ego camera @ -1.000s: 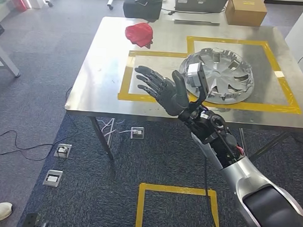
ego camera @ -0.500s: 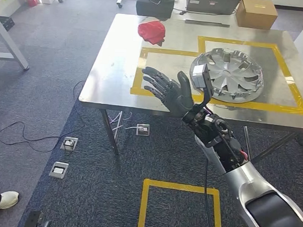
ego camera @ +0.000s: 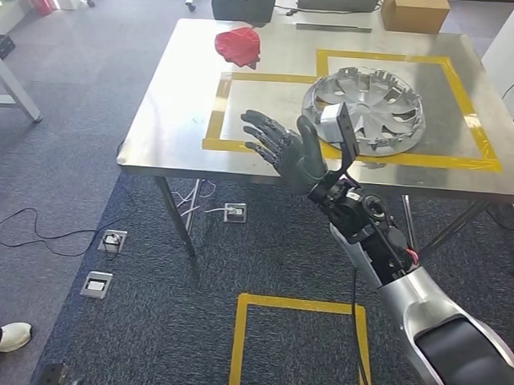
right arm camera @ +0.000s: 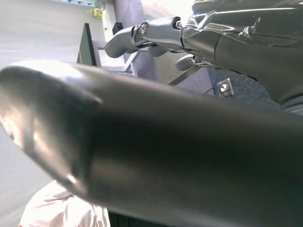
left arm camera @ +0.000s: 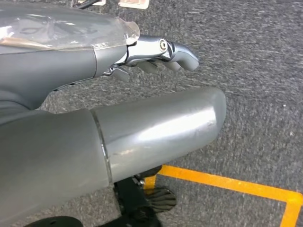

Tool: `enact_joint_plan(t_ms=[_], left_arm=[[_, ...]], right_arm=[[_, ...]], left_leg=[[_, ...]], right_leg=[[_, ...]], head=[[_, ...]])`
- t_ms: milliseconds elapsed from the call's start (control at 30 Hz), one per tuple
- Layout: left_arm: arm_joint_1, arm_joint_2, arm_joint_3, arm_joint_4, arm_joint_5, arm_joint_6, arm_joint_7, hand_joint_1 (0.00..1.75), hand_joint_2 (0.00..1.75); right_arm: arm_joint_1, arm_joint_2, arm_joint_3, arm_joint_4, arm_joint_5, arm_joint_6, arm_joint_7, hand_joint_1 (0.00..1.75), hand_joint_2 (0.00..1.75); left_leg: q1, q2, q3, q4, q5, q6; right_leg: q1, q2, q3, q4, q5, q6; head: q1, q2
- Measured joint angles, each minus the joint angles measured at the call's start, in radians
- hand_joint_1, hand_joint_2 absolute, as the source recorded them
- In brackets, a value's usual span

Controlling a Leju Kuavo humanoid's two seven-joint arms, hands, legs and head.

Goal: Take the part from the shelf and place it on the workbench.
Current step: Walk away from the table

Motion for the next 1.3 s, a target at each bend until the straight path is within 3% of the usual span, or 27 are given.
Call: enact_joint_plan(t_ms=[67,100,200,267,333,367,400,433,467,533,600,700,733,800,867,900,933,967,1067,1100,1233,1300], left_arm=[[-0.003,0.003,0.000,0.000,0.001,0.000,0.000,0.00,0.00],[-0.003,0.003,0.000,0.000,0.001,0.000,0.000,0.00,0.00],[-0.002,0.003,0.000,0.000,0.004,0.000,0.001,0.00,0.00],[-0.004,0.003,0.000,0.000,0.005,0.000,0.002,0.00,0.00],[-0.005,0.003,0.000,0.000,0.006,0.001,0.003,0.00,0.00],[-0.005,0.003,0.000,0.000,0.007,0.001,0.003,0.00,0.00],[-0.004,0.003,0.000,0.000,0.007,0.001,0.004,0.00,0.00],[-0.004,0.003,0.000,0.000,0.007,0.001,0.004,0.00,0.00],[-0.004,0.003,0.000,0.000,0.008,0.001,0.004,0.00,0.00],[-0.004,0.002,0.000,0.000,0.009,0.002,0.004,0.00,0.00],[-0.006,0.002,0.000,0.000,0.010,0.003,0.006,0.00,0.00],[-0.005,0.003,0.000,0.000,0.012,0.003,0.007,0.00,0.00],[-0.005,0.004,0.000,0.000,0.012,0.003,0.007,0.00,0.00],[-0.005,0.006,0.000,0.000,0.013,0.003,0.007,0.00,0.00],[-0.004,0.006,0.000,0.000,0.015,0.003,0.007,0.00,0.00],[-0.004,0.006,0.000,0.000,0.017,0.003,0.007,0.00,0.00],[-0.003,0.005,0.000,0.000,0.018,0.003,0.007,0.00,0.00],[-0.002,0.006,0.000,0.000,0.020,0.003,0.007,0.00,0.00],[-0.001,0.009,0.000,0.000,0.024,0.004,0.007,0.00,0.00],[-0.001,0.010,0.000,0.000,0.026,0.004,0.007,0.00,0.00],[0.007,0.011,0.000,0.000,0.035,0.008,0.007,0.00,0.00],[0.009,0.011,0.000,0.000,0.036,0.008,0.007,0.00,0.00]], right_arm=[[-0.003,0.000,-0.001,0.000,0.006,0.001,-0.004,0.00,0.00],[-0.005,0.000,-0.001,0.001,0.011,0.002,-0.008,0.00,0.00],[-0.006,0.000,-0.004,0.007,0.023,0.010,-0.020,0.00,0.00],[-0.007,0.000,-0.007,0.010,0.028,0.015,-0.023,0.00,0.00],[-0.007,0.000,-0.011,0.014,0.030,0.017,-0.025,0.00,0.00],[-0.007,0.000,-0.012,0.017,0.030,0.017,-0.027,0.00,0.00],[-0.007,0.000,-0.013,0.020,0.030,0.017,-0.027,0.00,0.00],[-0.006,0.000,-0.014,0.023,0.030,0.017,-0.028,0.00,0.00],[-0.007,0.000,-0.014,0.025,0.030,0.017,-0.029,0.00,0.00],[-0.010,0.000,-0.015,0.028,0.030,0.018,-0.030,0.00,0.00],[-0.015,0.000,-0.015,0.029,0.031,0.019,-0.031,0.00,0.00],[-0.016,0.000,-0.015,0.031,0.033,0.020,-0.032,0.00,0.00],[-0.017,0.000,-0.015,0.032,0.034,0.020,-0.032,0.00,0.00],[-0.018,0.000,-0.016,0.032,0.034,0.021,-0.032,0.00,0.00],[-0.018,0.001,-0.016,0.034,0.035,0.022,-0.032,0.00,0.00],[-0.017,0.001,-0.015,0.035,0.037,0.022,-0.033,0.00,0.00],[-0.017,0.001,-0.015,0.038,0.042,0.022,-0.035,0.00,0.00],[-0.017,0.001,-0.015,0.040,0.047,0.022,-0.037,0.00,0.00],[-0.018,0.002,-0.016,0.043,0.067,0.019,-0.045,0.00,0.00],[-0.019,0.002,-0.016,0.043,0.075,0.017,-0.047,0.00,0.00],[-0.020,0.002,-0.016,0.048,0.103,0.013,-0.046,0.00,0.00],[-0.021,0.002,-0.016,0.049,0.107,0.014,-0.044,0.00,0.00]], left_leg=[[-0.001,0.000,0.069,-0.124,0.038,0.007],[-0.003,-0.001,0.079,-0.149,0.044,0.013],[-0.006,-0.002,0.070,-0.154,0.059,0.035],[-0.003,0.000,0.062,-0.159,0.072,0.051],[-0.003,0.000,0.050,-0.159,0.082,0.060],[-0.004,0.000,0.043,-0.159,0.087,0.060],[-0.004,0.000,0.037,-0.158,0.091,0.060],[-0.005,-0.001,0.032,-0.158,0.095,0.058],[-0.004,-0.001,0.029,-0.158,0.099,0.056],[-0.006,-0.002,0.025,-0.157,0.105,0.050],[-0.008,-0.003,0.019,-0.155,0.112,0.040],[-0.008,-0.002,0.011,-0.155,0.122,0.021],[-0.008,-0.002,0.005,-0.144,0.111,0.016],[-0.005,-0.002,-0.033,-0.060,0.047,0.008],[-0.004,-0.002,-0.092,0.085,-0.034,0.002],[-0.004,-0.001,-0.108,0.136,-0.054,0.000],[-0.004,-0.001,-0.106,0.151,-0.056,0.000],[-0.004,-0.001,-0.081,0.120,-0.039,0.001],[-0.007,-0.001,0.051,-0.099,0.037,0.015],[-0.010,-0.001,0.074,-0.143,0.049,0.021],[-0.013,0.001,0.073,-0.167,0.067,0.043],[-0.008,0.003,0.066,-0.173,0.079,0.054]], right_leg=[[0.003,0.000,-0.010,0.008,0.005,0.009],[0.004,0.000,-0.014,0.010,0.008,0.014],[0.002,0.002,-0.022,0.012,0.013,0.032],[-0.001,0.003,-0.046,0.071,-0.036,0.041],[-0.003,0.004,-0.095,0.210,-0.125,0.048],[-0.003,0.004,-0.116,0.279,-0.159,0.050],[-0.003,0.004,-0.123,0.317,-0.174,0.051],[-0.003,0.004,-0.112,0.318,-0.171,0.052],[-0.003,0.004,-0.078,0.273,-0.149,0.050],[-0.003,0.005,0.020,0.115,-0.091,0.044],[0.001,0.008,0.072,0.014,-0.063,0.036],[0.003,0.007,0.065,0.003,-0.051,0.021],[0.001,0.005,0.061,0.000,-0.043,0.014],[-0.002,0.002,0.048,-0.005,-0.028,0.000],[0.000,0.001,0.028,-0.004,-0.015,-0.006],[0.001,0.001,0.019,-0.004,-0.009,-0.006],[0.001,0.001,0.011,-0.003,-0.003,-0.006],[0.002,0.001,0.005,-0.003,0.001,-0.004],[0.005,0.000,-0.005,0.001,0.011,0.004],[0.007,0.000,-0.009,0.002,0.014,0.008],[0.006,0.001,-0.021,0.009,0.017,0.028],[0.005,0.003,-0.046,0.073,-0.038,0.037]], head=[[-0.001,0.000],[0.001,0.000],[0.005,0.000],[0.008,0.000],[0.017,0.000],[0.021,0.000],[0.024,0.000],[0.027,0.000],[0.031,0.000],[0.039,0.000],[0.042,0.000],[0.037,0.000],[0.035,0.000],[0.025,0.000],[0.012,0.000],[0.007,0.000],[0.004,0.000],[0.002,0.000],[-0.001,0.000],[0.000,0.000],[0.002,0.000],[0.007,0.000]])
